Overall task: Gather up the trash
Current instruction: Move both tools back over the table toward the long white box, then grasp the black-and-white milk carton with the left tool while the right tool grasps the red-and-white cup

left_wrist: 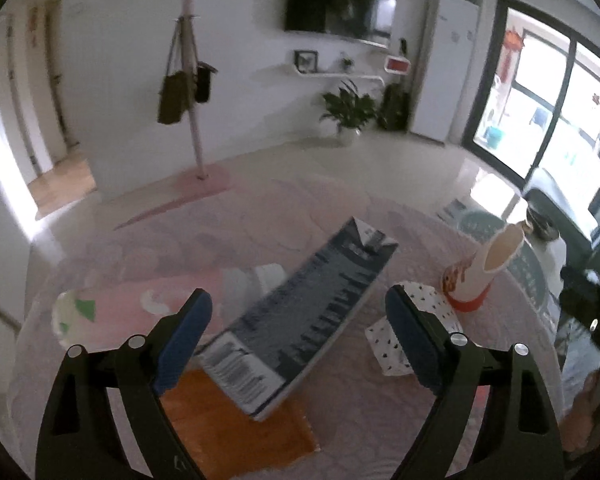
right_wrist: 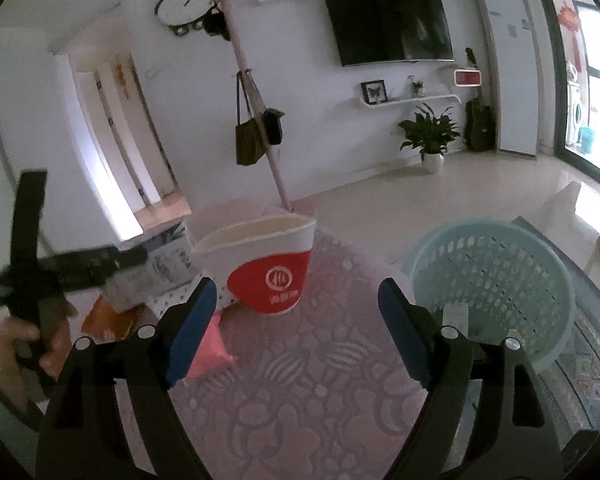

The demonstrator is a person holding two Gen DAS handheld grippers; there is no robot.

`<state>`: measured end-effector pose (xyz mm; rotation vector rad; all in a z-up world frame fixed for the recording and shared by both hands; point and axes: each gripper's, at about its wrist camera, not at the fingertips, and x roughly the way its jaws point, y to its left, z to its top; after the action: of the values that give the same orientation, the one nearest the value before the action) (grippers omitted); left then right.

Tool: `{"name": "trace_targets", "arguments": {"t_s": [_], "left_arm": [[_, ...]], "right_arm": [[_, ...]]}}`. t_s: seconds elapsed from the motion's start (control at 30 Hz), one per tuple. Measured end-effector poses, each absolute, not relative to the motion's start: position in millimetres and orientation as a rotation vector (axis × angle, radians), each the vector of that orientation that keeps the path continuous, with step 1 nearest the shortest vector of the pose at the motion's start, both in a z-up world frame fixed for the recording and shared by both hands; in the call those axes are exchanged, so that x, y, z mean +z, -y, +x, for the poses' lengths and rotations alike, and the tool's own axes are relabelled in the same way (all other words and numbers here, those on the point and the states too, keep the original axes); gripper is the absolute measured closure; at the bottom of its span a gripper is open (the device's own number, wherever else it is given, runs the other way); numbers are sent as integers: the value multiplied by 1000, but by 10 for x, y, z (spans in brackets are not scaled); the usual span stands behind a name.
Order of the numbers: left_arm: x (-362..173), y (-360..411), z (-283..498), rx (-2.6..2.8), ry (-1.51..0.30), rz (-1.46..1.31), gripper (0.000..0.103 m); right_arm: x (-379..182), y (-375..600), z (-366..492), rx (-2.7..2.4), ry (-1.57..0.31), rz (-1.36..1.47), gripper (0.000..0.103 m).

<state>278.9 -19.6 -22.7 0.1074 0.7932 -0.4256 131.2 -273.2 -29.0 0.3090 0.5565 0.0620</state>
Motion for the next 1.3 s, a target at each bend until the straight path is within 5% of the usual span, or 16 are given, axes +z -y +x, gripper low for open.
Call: {"name": "trace_targets", "arguments": {"t_s": [0.13, 0.3, 0.37, 0.6, 0.73, 1.17, 1.23, 1.3], "left_arm": [[-316, 254, 2755, -407, -790, 153, 31], [-407, 311, 2703, -432, -822, 158, 63], [-420, 326, 2695, -441, -838, 153, 66], [-288, 325, 2495, -459, -805, 109, 66], [-140, 252, 2274, -471, -773, 61, 66], [-211, -58, 1530, -407, -774, -67, 66], [-285, -99, 1465, -376, -775, -82, 66], [-380, -130, 1427, -375, -786, -115, 66]], "right_arm": [[-207, 2760, 1490, 46, -564, 297, 24], [-95, 2726, 1813, 39, -581, 256, 25], [-93, 2730, 1936, 63, -607, 259, 25], [-224, 2716, 2005, 143, -673, 247, 63], [-214, 2656, 1763, 178, -659, 219, 69], [-282, 2772, 1142, 200, -660, 279, 69], [-271, 2756, 1196, 201, -672, 277, 48], [-287, 2721, 1261, 191, -685, 274, 38]]}}
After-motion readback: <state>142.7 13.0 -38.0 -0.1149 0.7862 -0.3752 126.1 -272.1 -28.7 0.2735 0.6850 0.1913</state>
